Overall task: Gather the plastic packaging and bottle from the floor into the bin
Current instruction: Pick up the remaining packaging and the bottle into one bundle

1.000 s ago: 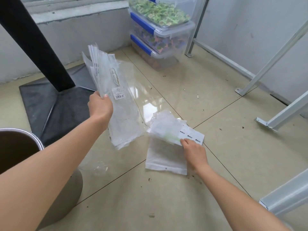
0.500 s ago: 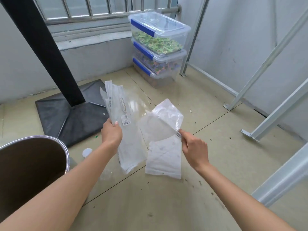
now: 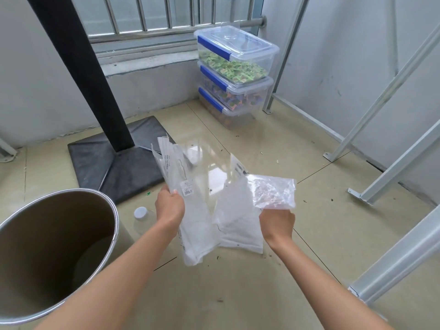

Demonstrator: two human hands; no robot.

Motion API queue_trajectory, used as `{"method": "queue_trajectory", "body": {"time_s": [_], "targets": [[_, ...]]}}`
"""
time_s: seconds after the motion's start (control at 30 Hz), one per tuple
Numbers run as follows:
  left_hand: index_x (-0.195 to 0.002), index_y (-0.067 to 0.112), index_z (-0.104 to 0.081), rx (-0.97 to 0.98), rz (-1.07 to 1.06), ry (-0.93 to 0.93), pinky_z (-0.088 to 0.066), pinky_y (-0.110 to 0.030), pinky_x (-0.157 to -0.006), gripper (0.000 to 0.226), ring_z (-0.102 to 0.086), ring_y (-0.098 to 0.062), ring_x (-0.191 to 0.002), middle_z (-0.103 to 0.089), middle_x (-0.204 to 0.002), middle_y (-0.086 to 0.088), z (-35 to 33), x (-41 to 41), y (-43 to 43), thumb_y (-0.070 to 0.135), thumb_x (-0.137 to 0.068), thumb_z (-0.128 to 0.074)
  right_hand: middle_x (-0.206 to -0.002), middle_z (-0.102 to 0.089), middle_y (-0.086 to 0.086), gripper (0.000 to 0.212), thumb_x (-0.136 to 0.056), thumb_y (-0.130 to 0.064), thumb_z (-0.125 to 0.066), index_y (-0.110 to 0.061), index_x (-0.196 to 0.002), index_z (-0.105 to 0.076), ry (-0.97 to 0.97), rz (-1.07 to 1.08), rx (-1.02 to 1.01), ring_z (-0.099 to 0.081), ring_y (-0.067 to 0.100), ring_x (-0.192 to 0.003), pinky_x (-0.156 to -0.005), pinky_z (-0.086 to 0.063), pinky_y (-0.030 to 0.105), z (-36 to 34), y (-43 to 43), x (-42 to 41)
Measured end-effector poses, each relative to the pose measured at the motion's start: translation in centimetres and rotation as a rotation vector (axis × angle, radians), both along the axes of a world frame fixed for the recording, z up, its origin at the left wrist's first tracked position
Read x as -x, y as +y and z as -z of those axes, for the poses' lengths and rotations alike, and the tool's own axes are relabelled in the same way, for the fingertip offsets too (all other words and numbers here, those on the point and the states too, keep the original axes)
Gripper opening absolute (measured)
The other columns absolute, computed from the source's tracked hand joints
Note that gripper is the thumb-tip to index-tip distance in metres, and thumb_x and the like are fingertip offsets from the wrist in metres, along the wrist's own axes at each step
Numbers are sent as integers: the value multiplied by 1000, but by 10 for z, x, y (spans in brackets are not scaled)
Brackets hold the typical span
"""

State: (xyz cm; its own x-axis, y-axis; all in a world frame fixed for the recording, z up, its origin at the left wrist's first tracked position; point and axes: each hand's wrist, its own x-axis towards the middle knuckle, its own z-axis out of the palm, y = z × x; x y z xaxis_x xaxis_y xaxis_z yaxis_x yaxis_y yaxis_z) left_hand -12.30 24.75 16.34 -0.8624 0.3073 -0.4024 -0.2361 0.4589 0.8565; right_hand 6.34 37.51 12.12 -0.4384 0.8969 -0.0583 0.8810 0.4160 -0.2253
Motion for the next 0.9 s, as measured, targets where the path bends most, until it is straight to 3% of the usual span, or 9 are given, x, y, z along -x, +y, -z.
{"method": "queue_trajectory", "body": {"time_s": [0.1, 0.2, 0.27, 0.33, 0.4, 0.53, 0.67, 0.77, 0.9], "targets": [[-134, 12, -51, 16, -18, 17, -43, -35, -91, 38, -51, -27, -100, -58, -132, -10, 1, 8, -4, 16, -100, -32, -63, -50, 2, 36, -81, 1, -46, -16, -52, -33, 3, 144, 90, -62, 33, -88, -65, -28, 29, 6, 13, -15], [-135, 14, -50, 15, -22, 33, -45, -38, -97, 39, -54, -29, -106, -58, -132, -10, 0, 13, -7, 15, -100, -32, -72, -63, 12, 19, -80, -3, -42, -8, -77, -61, 137, 236, 47, -64, 39, -82, -62, -27, 31, 4, 30, -25], [-134, 14, -50, 23, -22, 35, -45, -42, -101, 39, -56, -33, -113, -59, -131, -11, 1, 15, -7, 15, -100, -33, -92, -70, 18, 34, -76, 1, -50, -7, -105, -67, 68, 87, -148, -66, 38, -76, -57, -31, 30, 5, 40, -30], [-134, 15, -50, 22, -16, 33, -46, -42, -100, 39, -56, -32, -113, -60, -130, -10, 1, 14, -7, 15, -100, -33, -102, -72, 21, 55, -66, 13, -59, -6, -117, -68, -28, -94, -291, -68, 35, -65, -50, -44, 31, 8, 46, -32], [-135, 15, -49, 17, -7, 32, -45, -40, -98, 39, -55, -29, -107, -59, -130, -9, 1, 13, -7, 15, -100, -32, -106, -71, 25, 52, -73, 6, -43, -4, -117, -68, -41, -208, -402, -70, 35, -65, -48, -51, 34, 7, 48, -31], [-136, 17, -49, 3, 6, 32, -44, -38, -96, 39, -54, -27, -105, -59, -130, -7, 0, 12, -6, 16, -101, -31, -139, -56, 8, 66, -84, 2, -44, -21, -146, -40, 38, -50, -252, -68, 35, -89, -62, -41, 31, -1, 42, -23], [-133, 17, -51, 1, -8, 56, -45, -43, -102, 38, -56, -30, -113, -60, -128, -6, -5, 17, -6, 15, -100, -33, -95, -69, 17, 71, -83, 4, -45, -30, -145, -40, 278, 193, -117, -56, 36, -75, -66, -39, 36, -21, 45, -10], [-133, 16, -51, -21, -13, 73, -46, -40, -99, 38, -54, -25, -104, -58, -117, -1, -12, 21, -6, 15, -100, -33, -102, -72, 15, 53, -94, -3, -39, -30, -138, -50, 505, 295, -100, -62, 39, -92, -76, -47, 39, -40, 62, -5], [-133, 17, -51, -49, -30, 83, -46, -39, -96, 37, -54, -24, -102, -58, -116, 0, -19, 24, -3, 16, -100, -34, -77, -66, 6, 46, -96, -9, -36, -27, -134, -56, 712, 246, -90, -56, 29, -74, -74, -46, 36, -71, 77, 1]]}}
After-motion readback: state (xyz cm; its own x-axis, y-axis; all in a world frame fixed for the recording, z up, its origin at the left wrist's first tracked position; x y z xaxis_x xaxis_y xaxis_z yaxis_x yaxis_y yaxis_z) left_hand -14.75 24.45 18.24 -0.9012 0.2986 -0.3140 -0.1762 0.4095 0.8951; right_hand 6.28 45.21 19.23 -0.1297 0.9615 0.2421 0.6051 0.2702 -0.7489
